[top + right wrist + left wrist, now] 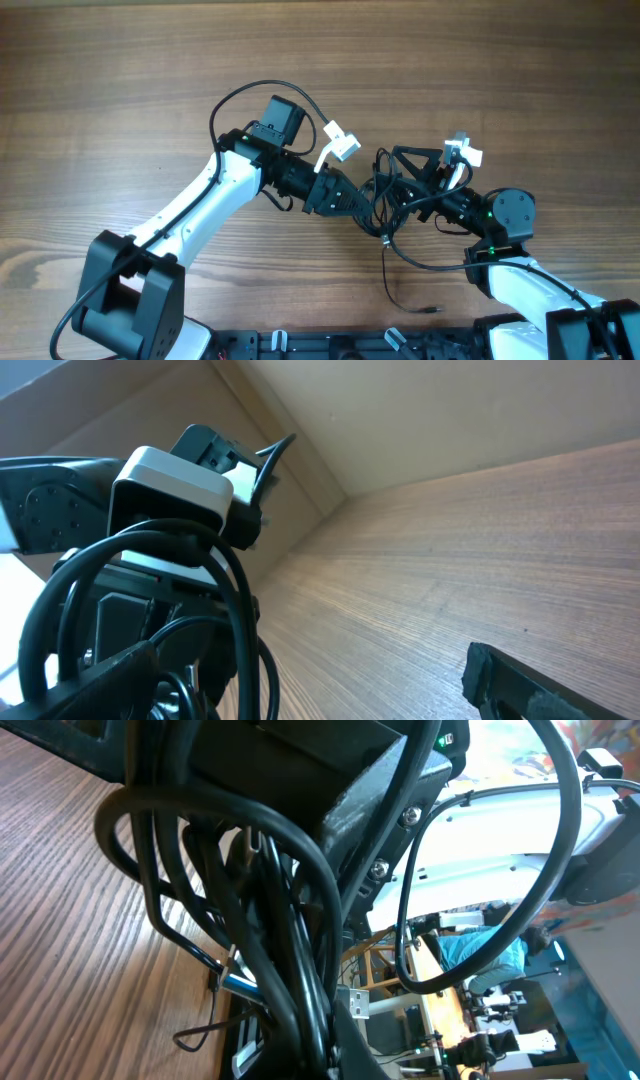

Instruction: Untangle cables

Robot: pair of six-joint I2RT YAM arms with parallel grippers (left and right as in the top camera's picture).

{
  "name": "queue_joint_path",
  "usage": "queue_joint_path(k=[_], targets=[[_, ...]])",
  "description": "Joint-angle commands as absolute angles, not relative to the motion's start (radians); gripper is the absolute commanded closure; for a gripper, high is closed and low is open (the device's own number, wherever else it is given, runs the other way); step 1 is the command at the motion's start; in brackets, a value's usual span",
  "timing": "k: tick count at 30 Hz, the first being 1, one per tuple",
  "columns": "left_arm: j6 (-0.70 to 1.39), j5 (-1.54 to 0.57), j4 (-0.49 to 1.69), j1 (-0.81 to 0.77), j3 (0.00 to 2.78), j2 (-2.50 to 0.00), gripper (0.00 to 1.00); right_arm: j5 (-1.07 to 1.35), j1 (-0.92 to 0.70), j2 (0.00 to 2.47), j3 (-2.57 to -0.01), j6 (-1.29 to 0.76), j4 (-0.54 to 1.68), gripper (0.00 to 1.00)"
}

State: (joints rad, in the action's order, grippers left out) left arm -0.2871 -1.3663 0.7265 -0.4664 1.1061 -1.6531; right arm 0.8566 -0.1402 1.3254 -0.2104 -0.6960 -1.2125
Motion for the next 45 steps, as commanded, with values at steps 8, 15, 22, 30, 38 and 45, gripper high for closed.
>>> queue_joint_path(k=[8, 15, 22, 30, 38, 45], targets=[[-0.315, -1.43, 0.726, -0.538, 1.113, -1.638, 0.96, 0.849, -0.142, 1.331, -0.218, -0.815, -1.319, 0.01], [-0.315, -1.475, 0.726, -0.542, 1.113, -1.638, 0.96, 0.702, -0.142, 1.332, -0.222, -0.815, -1.221, 0.07], [-0.31, -1.548, 0.728, -0.542, 1.113, -1.638, 0.96, 0.314, -0.125, 1.332, -0.222, -0.897, -0.913, 0.1], [-0.303, -1.577, 0.749, -0.54, 1.113, -1.638, 0.96, 0.268, 0.046, 1.332, -0.221, -0.889, -0.829, 0.1], [-0.304, -1.576, 0.716, -0.47, 1.113, -1.638, 0.96, 0.316, 0.169, 1.331, -0.221, -0.804, -0.713, 0.01], [-0.273, -1.35, 0.7, -0.387, 1.113, -1.638, 0.96, 0.554, 0.169, 1.331, -0.221, -0.804, -0.636, 0.0]])
